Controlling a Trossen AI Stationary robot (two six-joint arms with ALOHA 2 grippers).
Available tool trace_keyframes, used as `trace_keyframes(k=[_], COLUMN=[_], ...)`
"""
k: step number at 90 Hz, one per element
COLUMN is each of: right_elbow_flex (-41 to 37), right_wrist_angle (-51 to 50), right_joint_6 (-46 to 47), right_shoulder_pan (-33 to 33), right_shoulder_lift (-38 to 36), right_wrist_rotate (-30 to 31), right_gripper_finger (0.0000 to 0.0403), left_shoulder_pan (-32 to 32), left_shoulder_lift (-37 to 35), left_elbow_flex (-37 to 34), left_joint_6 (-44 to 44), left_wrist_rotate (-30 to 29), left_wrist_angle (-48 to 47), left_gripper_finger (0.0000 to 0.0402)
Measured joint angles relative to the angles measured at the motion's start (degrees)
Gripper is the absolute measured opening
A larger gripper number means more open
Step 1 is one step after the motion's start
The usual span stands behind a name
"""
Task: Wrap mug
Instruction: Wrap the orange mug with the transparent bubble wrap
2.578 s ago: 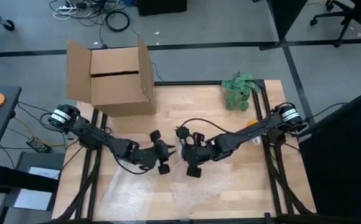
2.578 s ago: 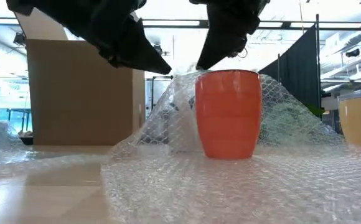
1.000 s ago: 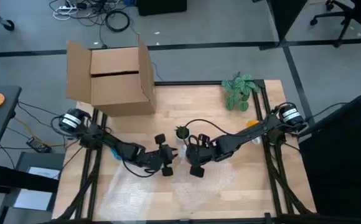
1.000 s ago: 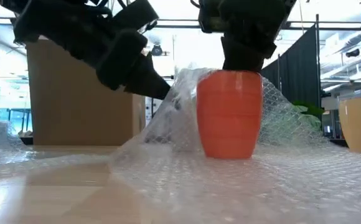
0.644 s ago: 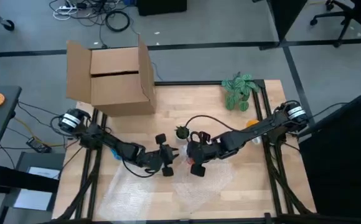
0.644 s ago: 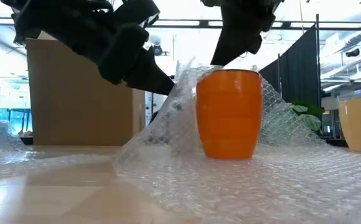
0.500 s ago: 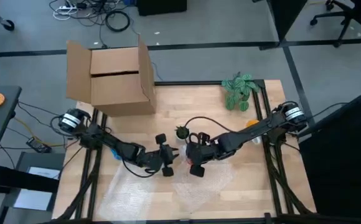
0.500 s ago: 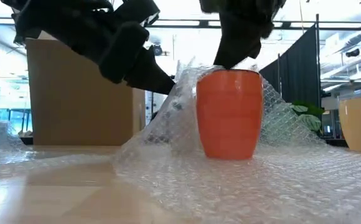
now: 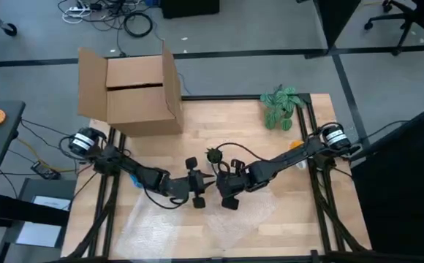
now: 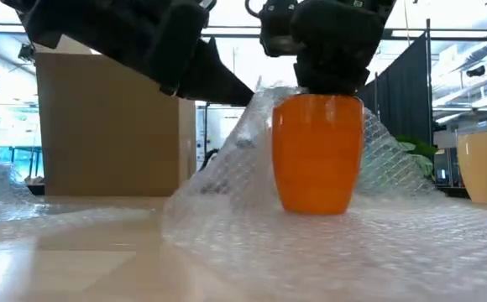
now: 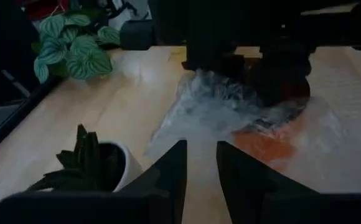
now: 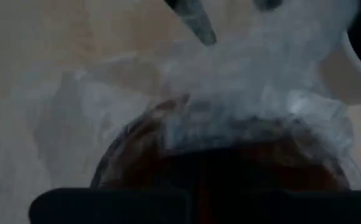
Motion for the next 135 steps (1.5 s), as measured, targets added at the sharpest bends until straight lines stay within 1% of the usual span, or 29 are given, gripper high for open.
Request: trace_keyframes(k=[19,31,42,51,59,71,76,83,97,124,135], right_elbow_flex=[0.0,0.02,0.01,0.0,-0.51,-0.91,-0.9,-0.9,-0.9,-0.9,-0.9], right_wrist_angle=[-1.11,-1.05,-1.25,-1.19,-0.92,-0.77,-0.55,-0.89,-1.15,-1.42,-1.45], right_joint_6=[0.04,0.07,0.1,0.55,0.93,1.12,1.16,1.51,1.6,2.79,2.91], right_shoulder_pan=[0.37,0.73,1.05,0.9,0.69,0.48,0.39,0.39,0.33,0.07,0.07], right_shoulder_lift=[-4.06,-6.6,-6.9,-6.41,-6.02,-5.61,-5.47,-5.43,-5.43,-5.41,-5.41], right_wrist_rotate=[0.01,1.67,4.45,5.06,5.05,4.99,4.7,4.16,3.57,3.55,3.55], right_gripper_finger=[0.0,0.0,0.0,0.0,0.0,0.0,0.0,0.0,0.0,0.0,0.0], left_shoulder_pan=[-0.06,-1.04,-2.01,-0.73,2.6,5.55,5.72,5.72,3.76,-0.39,-1.74], left_shoulder_lift=[-1.04,-5.92,-12.16,-14.41,-13.21,-7.88,-5.89,-4.15,-2.14,-1.34,-3.06], left_elbow_flex=[0.0,-0.04,-0.02,0.02,0.04,0.0,0.12,1.24,3.53,4.55,4.67], left_joint_6=[0.01,-0.9,1.66,4.21,3.85,2.99,3.14,3.17,3.25,2.8,4.45], left_wrist_rotate=[0.02,-0.31,-4.15,-7.27,-6.54,1.19,2.43,2.81,8.06,7.78,6.74], left_wrist_angle=[-2.36,-5.17,-6.07,-5.9,-5.12,-0.1,1.22,0.52,-0.53,-4.49,-1.98], left_gripper_finger=[0.0073,0.0073,0.0073,0.0073,0.0073,0.0073,0.0073,0.0073,0.0073,0.0073,0.0073])
